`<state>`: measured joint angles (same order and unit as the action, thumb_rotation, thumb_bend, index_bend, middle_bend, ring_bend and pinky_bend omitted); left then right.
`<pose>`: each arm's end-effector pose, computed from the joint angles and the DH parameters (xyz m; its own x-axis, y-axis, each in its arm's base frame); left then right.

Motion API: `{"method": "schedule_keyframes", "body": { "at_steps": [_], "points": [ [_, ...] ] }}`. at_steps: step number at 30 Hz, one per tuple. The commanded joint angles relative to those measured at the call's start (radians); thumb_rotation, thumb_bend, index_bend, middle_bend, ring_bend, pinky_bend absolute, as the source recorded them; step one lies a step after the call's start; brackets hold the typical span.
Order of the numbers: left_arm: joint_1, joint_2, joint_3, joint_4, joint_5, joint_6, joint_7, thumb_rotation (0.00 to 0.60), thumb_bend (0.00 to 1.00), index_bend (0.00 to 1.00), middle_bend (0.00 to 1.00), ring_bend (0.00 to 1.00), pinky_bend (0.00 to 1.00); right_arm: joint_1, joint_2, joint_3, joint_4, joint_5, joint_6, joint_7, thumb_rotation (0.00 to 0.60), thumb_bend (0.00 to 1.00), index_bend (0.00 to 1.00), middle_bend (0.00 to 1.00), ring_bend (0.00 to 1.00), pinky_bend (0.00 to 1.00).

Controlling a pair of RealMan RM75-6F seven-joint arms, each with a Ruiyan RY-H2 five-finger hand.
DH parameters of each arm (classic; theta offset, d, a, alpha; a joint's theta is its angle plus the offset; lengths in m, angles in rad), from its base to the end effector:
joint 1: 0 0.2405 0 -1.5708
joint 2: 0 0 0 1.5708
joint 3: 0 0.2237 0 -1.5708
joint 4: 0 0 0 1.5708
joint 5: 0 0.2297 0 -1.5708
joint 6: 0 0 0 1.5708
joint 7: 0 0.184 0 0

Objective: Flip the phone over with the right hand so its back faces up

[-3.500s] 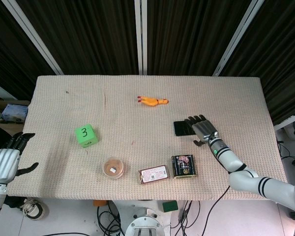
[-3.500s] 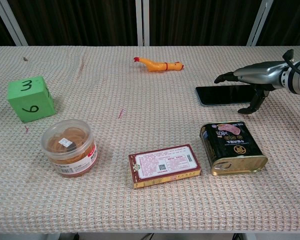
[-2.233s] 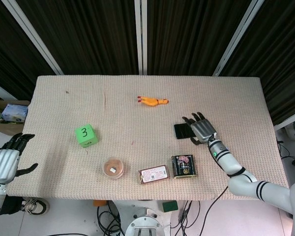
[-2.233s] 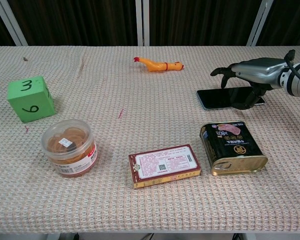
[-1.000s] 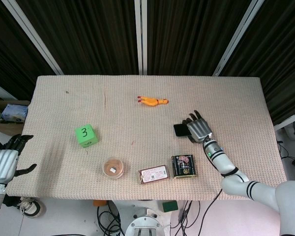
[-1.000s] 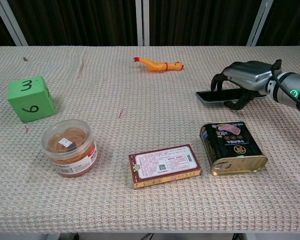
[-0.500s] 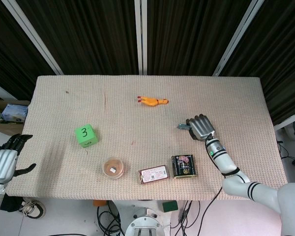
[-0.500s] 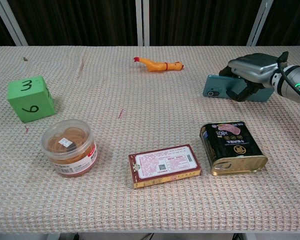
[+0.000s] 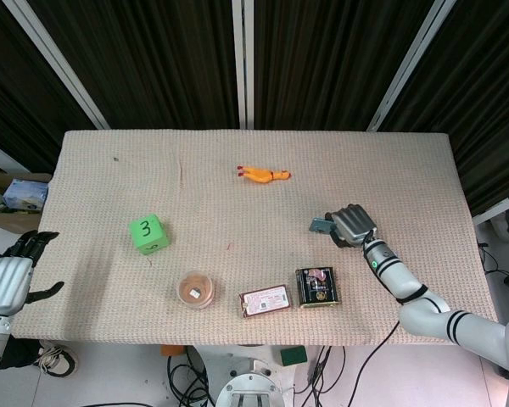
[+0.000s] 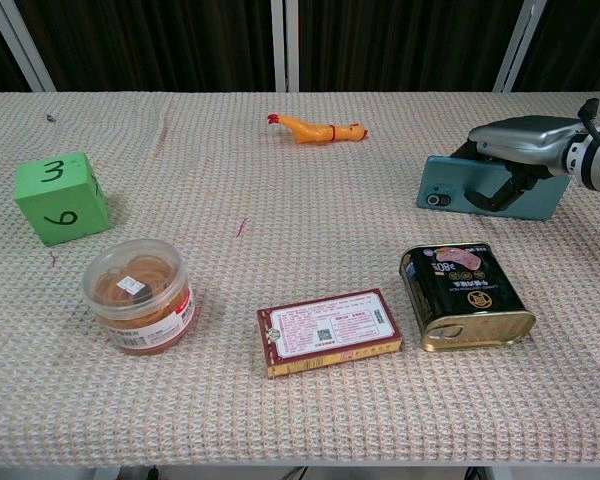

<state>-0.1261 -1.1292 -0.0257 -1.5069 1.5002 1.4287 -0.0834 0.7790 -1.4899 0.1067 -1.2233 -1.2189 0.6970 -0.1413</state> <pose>-0.3090 0.2288 0.1229 0.4082 0.0585 0.9110 0.9129 -0.0335 -0.4069 -0.1913 -0.3939 -0.0481 0.5922 -0.3828 0.7090 -0.7991 -0.3918 0.4559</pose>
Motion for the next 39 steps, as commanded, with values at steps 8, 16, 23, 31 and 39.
{"method": "schedule_keyframes", "body": {
  "at_steps": [8,16,23,31,39],
  "points": [
    [-0.002,0.000,-0.002,0.003,-0.002,-0.003,-0.002,0.600,0.11,0.17,0.18,0.12,0.34,-0.023,-0.064,0.005,0.109,-0.118,0.155,0.094,0.600,0.39,0.00,0.00,0.00,0.00],
    [0.000,0.003,-0.002,0.001,-0.005,-0.002,-0.001,0.600,0.11,0.17,0.18,0.12,0.34,-0.015,-0.103,0.020,0.194,-0.133,0.174,0.135,0.600,0.38,0.00,0.00,0.00,0.00],
    [0.001,0.004,-0.003,0.003,-0.006,0.000,-0.004,0.600,0.11,0.17,0.18,0.12,0.34,-0.092,-0.119,0.020,0.228,-0.204,0.402,0.169,0.600,0.39,0.00,0.00,0.00,0.00],
    [0.014,0.001,-0.002,0.012,-0.005,0.021,-0.010,0.600,0.11,0.17,0.18,0.12,0.34,-0.429,0.055,-0.081,-0.097,-0.183,0.773,0.019,0.600,0.34,0.00,0.00,0.00,0.00],
    [0.025,-0.013,0.004,0.019,0.023,0.055,-0.007,0.600,0.11,0.17,0.18,0.12,0.33,-0.689,0.134,-0.174,-0.154,-0.120,0.929,0.073,0.600,0.32,0.00,0.00,0.00,0.00]
  ]
}}
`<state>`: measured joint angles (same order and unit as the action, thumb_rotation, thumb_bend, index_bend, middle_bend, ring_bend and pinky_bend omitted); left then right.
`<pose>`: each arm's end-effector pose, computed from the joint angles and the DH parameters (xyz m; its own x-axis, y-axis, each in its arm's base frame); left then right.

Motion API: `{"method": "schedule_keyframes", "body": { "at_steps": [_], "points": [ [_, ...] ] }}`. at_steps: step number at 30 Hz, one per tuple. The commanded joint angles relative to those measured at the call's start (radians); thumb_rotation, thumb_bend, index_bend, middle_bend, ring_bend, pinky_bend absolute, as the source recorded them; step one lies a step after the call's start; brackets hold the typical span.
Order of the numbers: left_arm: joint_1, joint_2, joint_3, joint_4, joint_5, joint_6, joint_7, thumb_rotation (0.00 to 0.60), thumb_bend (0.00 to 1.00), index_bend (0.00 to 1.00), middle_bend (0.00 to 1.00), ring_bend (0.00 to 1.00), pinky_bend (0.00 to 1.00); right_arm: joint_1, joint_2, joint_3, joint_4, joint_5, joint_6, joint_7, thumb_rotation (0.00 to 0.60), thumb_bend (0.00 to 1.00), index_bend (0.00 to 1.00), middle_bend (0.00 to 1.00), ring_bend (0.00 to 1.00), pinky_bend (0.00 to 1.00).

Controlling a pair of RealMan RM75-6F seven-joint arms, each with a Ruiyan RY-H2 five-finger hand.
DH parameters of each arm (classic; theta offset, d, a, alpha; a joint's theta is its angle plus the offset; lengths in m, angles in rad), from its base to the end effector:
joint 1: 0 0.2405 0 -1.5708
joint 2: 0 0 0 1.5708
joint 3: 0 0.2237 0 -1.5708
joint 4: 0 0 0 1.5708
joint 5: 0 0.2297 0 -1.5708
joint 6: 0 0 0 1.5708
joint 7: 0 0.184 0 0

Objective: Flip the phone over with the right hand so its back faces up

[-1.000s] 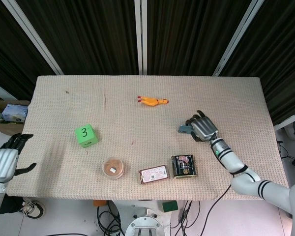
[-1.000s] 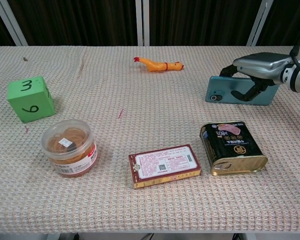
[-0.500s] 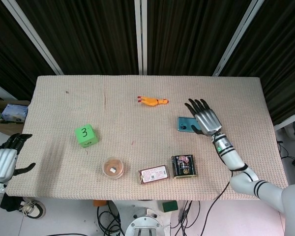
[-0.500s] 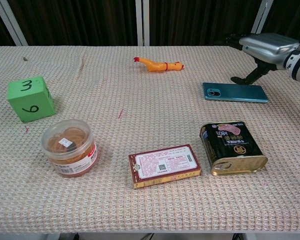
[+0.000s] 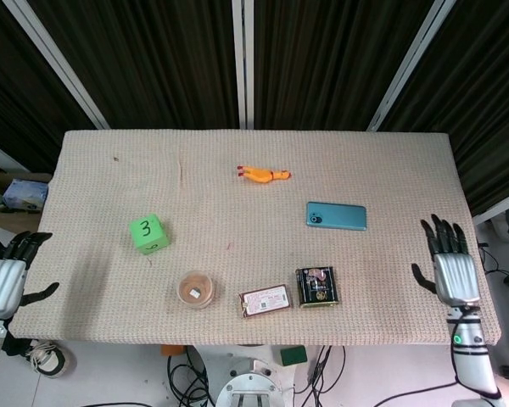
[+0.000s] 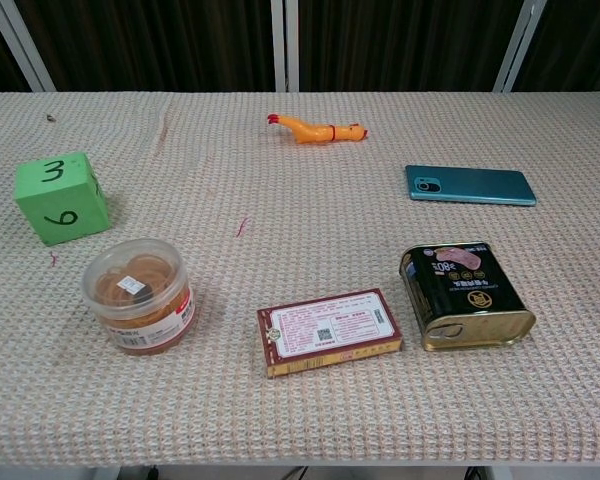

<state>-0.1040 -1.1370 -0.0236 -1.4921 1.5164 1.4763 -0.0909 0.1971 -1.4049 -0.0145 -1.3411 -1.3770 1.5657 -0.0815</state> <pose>-0.3096 0.2220 0.1281 0.4081 0.0231 0.9127 0.9127 -0.0325 -0.4073 -0.3013 -0.2411 0.0757 0.4547 0.0557 0.8889 -0.8905 0.0130 0.4547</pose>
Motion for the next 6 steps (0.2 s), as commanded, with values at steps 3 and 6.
{"method": "schedule_keyframes", "body": {
  "at_steps": [3,6],
  "points": [
    [0.006,-0.007,0.004,0.006,0.017,0.018,0.003,0.600,0.11,0.17,0.18,0.12,0.33,-0.154,0.056,-0.054,-0.030,0.051,0.070,0.039,0.600,0.32,0.00,0.00,0.00,0.00],
    [0.011,-0.006,0.006,0.002,0.022,0.027,0.010,0.600,0.11,0.17,0.18,0.12,0.33,-0.170,0.061,-0.045,-0.025,0.044,0.072,0.047,0.600,0.32,0.00,0.00,0.00,0.00]
  ]
}}
